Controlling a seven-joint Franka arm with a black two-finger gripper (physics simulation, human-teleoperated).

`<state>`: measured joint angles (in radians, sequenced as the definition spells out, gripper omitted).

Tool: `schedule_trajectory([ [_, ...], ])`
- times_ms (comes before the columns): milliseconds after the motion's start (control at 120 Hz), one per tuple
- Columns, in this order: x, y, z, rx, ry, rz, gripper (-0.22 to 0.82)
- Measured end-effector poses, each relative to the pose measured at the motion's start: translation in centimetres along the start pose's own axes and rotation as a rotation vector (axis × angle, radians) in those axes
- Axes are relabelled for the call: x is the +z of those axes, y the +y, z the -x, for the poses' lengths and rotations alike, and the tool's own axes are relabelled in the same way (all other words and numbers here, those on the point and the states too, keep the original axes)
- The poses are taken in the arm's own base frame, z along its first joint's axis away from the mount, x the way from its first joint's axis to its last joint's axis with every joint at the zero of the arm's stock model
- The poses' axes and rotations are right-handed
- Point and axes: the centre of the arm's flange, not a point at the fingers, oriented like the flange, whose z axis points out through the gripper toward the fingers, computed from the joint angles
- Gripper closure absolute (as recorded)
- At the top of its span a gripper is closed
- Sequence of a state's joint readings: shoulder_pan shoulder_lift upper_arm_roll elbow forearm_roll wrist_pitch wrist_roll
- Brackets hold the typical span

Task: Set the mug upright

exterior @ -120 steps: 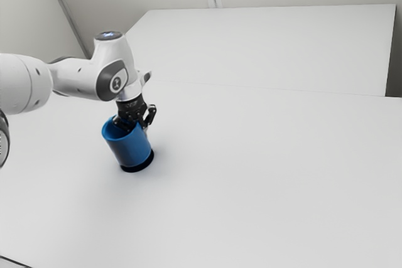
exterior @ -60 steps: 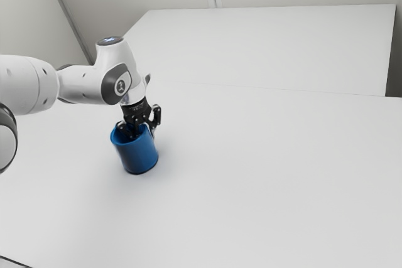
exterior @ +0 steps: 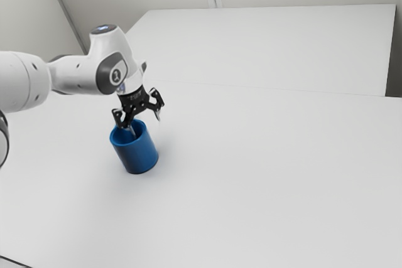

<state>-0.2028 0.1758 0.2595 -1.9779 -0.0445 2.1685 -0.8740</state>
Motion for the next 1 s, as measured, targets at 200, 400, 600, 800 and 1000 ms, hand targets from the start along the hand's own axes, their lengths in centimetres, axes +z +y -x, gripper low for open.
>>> schedule_trajectory([
  [200,-3.6,-0.1,0.1,0.034,-0.001,0.018,0.02],
  [400,-6.9,-1.3,0.2,0.195,0.011,0.030,0.01],
  [600,-12.8,-2.0,-0.5,0.443,0.063,0.036,0.00],
  [800,-17.8,-2.4,-1.2,0.614,0.091,0.029,0.00],
  [1000,-21.8,-3.1,-1.6,0.730,0.106,0.027,0.00],
])
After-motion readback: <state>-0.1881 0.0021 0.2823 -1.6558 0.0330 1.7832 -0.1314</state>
